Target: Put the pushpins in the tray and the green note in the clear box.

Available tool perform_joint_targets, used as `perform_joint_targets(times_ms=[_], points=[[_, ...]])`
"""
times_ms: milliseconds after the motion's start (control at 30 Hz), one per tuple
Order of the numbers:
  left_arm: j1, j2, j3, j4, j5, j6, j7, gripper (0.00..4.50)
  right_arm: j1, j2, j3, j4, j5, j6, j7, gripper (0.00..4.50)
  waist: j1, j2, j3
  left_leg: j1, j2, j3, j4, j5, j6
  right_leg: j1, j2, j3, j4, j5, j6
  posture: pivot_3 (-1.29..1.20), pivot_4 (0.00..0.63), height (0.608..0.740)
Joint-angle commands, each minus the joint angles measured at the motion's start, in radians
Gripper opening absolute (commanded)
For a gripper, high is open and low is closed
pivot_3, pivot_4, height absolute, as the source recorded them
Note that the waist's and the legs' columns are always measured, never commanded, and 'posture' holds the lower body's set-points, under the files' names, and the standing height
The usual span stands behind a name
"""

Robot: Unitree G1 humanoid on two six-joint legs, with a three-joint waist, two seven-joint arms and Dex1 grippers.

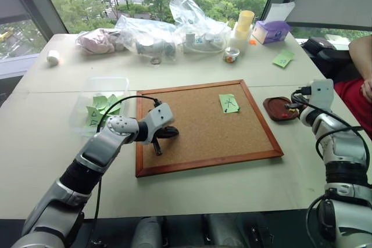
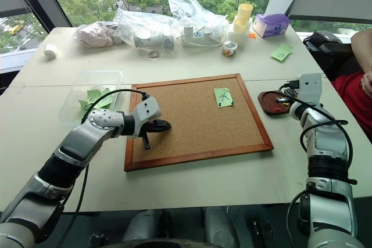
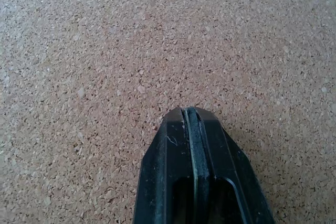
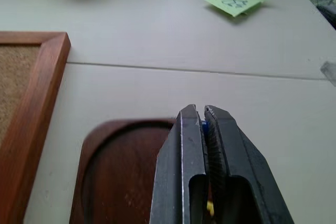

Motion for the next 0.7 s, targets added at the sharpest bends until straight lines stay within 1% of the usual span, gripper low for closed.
perform_joint_targets(times_ms=[33, 233, 467, 500, 533, 567, 600, 667, 700], points=[[0.007, 0.026, -0.039, 0.016, 0.030, -0.012, -0.051, 0.00, 0.008, 0.010, -0.042, -0.102, 0.045, 0.052, -0.007, 0.04, 0.000, 0.000, 0.000, 0.000, 0.000, 0.000, 0.000, 0.000, 0.000, 0.000, 0.000, 0.000, 0.000, 0.000, 0.000, 0.00, 0.150, 0.738], [-0.007, 0.052, -0.043, 0.037, 0.059, -0.061, -0.097, 0.00, 0.028, 0.025, -0.050, -0.162, 0.073, 0.113, -0.010, 0.04, 0.000, 0.000, 0.000, -0.001, 0.000, 0.000, -0.001, 0.000, 0.000, -0.001, 0.001, 0.000, -0.001, 0.000, 0.000, 0.00, 0.150, 0.738], [-0.020, 0.046, -0.037, 0.066, 0.076, -0.082, -0.112, 0.00, 0.023, 0.047, -0.053, -0.130, 0.104, 0.144, 0.004, 0.04, 0.001, 0.000, 0.000, -0.001, 0.000, 0.000, -0.001, 0.000, 0.000, -0.001, 0.001, 0.000, -0.001, 0.000, 0.000, 0.00, 0.150, 0.738], [-0.019, 0.047, -0.036, 0.066, 0.077, -0.083, -0.113, 0.00, 0.025, 0.047, -0.049, -0.129, 0.107, 0.151, 0.011, 0.67, 0.001, 0.000, 0.000, -0.001, 0.000, 0.000, -0.001, 0.000, 0.001, -0.001, 0.001, 0.000, -0.001, 0.000, 0.000, 0.00, 0.150, 0.738], [-0.018, 0.048, -0.035, 0.067, 0.078, -0.084, -0.113, 0.00, 0.028, 0.045, -0.043, -0.128, 0.108, 0.156, 0.018, 0.98, 0.000, 0.000, 0.000, -0.001, 0.000, 0.000, -0.001, 0.000, 0.001, -0.001, 0.001, 0.000, -0.001, 0.000, 0.000, 0.00, 0.150, 0.738], [-0.016, 0.048, -0.034, 0.066, 0.078, -0.083, -0.113, 0.00, 0.030, 0.045, -0.039, -0.127, 0.106, 0.159, 0.018, 1.40, 0.000, 0.000, 0.000, -0.001, 0.000, 0.000, -0.001, 0.000, 0.001, -0.001, 0.001, 0.000, -0.001, 0.000, 0.000, 0.00, 0.150, 0.738], [-0.015, 0.048, -0.033, 0.066, 0.079, -0.083, -0.114, 0.00, 0.030, 0.045, -0.038, -0.127, 0.105, 0.161, 0.018, 1.95, 0.000, 0.000, 0.000, -0.001, 0.000, 0.000, -0.001, 0.000, 0.001, -0.001, 0.001, 0.000, -0.001, 0.000, 0.000, 0.00, 0.150, 0.738], [-0.013, 0.047, -0.031, 0.065, 0.080, -0.082, -0.113, 0.00, 0.029, 0.044, -0.036, -0.124, 0.099, 0.156, 0.016, 2.90, 0.000, 0.000, 0.000, -0.001, 0.000, 0.000, -0.001, 0.000, 0.001, -0.001, 0.001, 0.000, -0.001, 0.000, 0.000, 0.00, 0.150, 0.738], [-0.010, 0.046, -0.031, 0.062, 0.081, -0.081, -0.112, 0.00, 0.030, 0.043, -0.035, -0.124, 0.097, 0.153, 0.017, 3.46, 0.000, 0.000, 0.000, -0.001, 0.000, 0.000, -0.001, 0.000, 0.001, -0.001, 0.001, 0.000, -0.001, 0.000, 0.000, 0.00, 0.150, 0.738]])
